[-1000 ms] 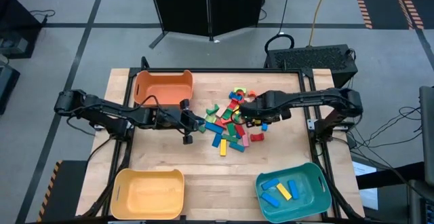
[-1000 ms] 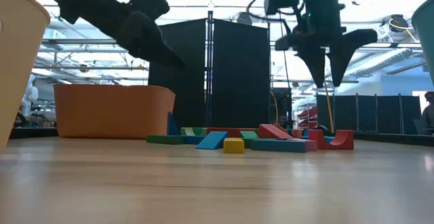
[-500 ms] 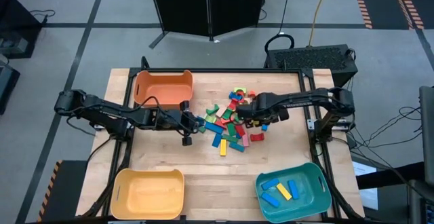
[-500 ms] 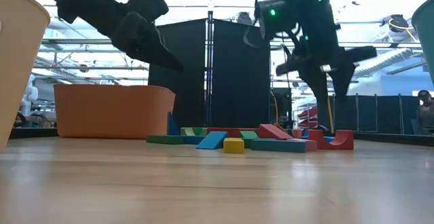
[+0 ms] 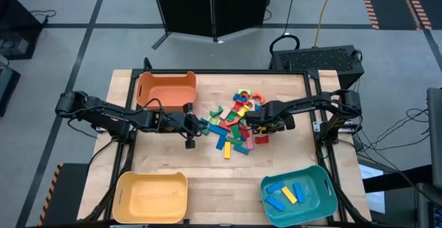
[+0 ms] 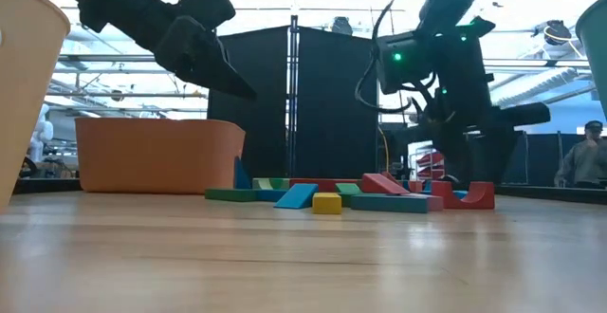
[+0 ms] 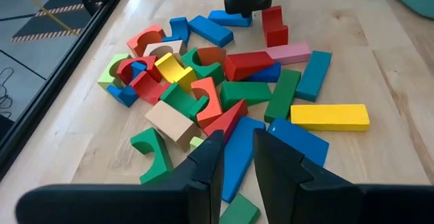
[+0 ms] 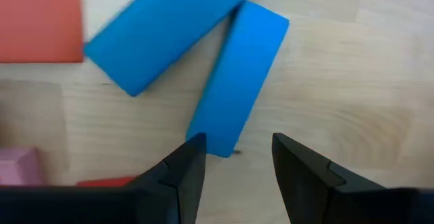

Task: Sort blocks by size
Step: Put the blue rectangular block into the blue bin

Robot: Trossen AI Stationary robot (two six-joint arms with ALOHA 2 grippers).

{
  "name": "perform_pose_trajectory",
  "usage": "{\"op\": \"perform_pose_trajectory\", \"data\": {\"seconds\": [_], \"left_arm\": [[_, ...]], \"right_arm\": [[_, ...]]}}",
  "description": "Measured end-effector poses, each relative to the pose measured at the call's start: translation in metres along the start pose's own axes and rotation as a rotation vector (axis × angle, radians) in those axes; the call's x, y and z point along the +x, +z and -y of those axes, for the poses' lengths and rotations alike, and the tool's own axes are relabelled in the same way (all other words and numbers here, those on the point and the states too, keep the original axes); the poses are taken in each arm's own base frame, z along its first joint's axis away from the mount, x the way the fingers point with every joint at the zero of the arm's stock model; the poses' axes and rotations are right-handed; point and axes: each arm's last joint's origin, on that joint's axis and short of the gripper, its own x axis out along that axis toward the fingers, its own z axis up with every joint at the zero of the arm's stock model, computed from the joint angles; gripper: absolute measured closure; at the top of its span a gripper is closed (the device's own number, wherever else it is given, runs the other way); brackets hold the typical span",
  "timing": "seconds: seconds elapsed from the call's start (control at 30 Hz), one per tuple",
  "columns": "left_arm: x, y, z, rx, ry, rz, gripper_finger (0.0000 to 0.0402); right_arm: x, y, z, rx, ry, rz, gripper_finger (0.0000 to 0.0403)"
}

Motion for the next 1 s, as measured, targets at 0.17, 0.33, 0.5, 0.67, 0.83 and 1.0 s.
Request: {"op": "perform_pose_trajectory", "data": {"seconds": [0.17, 0.33, 0.5, 0.67, 0.83, 1.0], "left_arm": [[0.0, 0.0, 0.0, 0.0, 0.0, 0.0, 0.0321], [0.0, 0.0, 0.0, -0.002, 0.0, -0.001, 0.0321], [0.0, 0.0, 0.0, -0.001, -0.002, -0.001, 0.0321], [0.0, 0.0, 0.001, 0.002, -0.004, -0.003, 0.0321], [0.0, 0.0, 0.001, 0.002, -0.004, 0.001, 0.0321], [0.0, 0.0, 0.001, 0.003, -0.004, 0.001, 0.0321]], "right_arm": [[0.004, 0.0, -0.002, 0.009, 0.042, 0.01, 0.0248], [0.008, 0.001, -0.007, 0.014, 0.084, 0.026, 0.0248], [0.009, 0.003, -0.007, 0.021, 0.098, 0.036, 0.0248], [0.014, 0.003, -0.005, 0.026, 0.092, 0.034, 0.0248], [0.014, 0.003, -0.004, 0.009, 0.089, 0.037, 0.0253], [0.014, 0.003, -0.005, -0.002, 0.09, 0.037, 0.0289]]}}
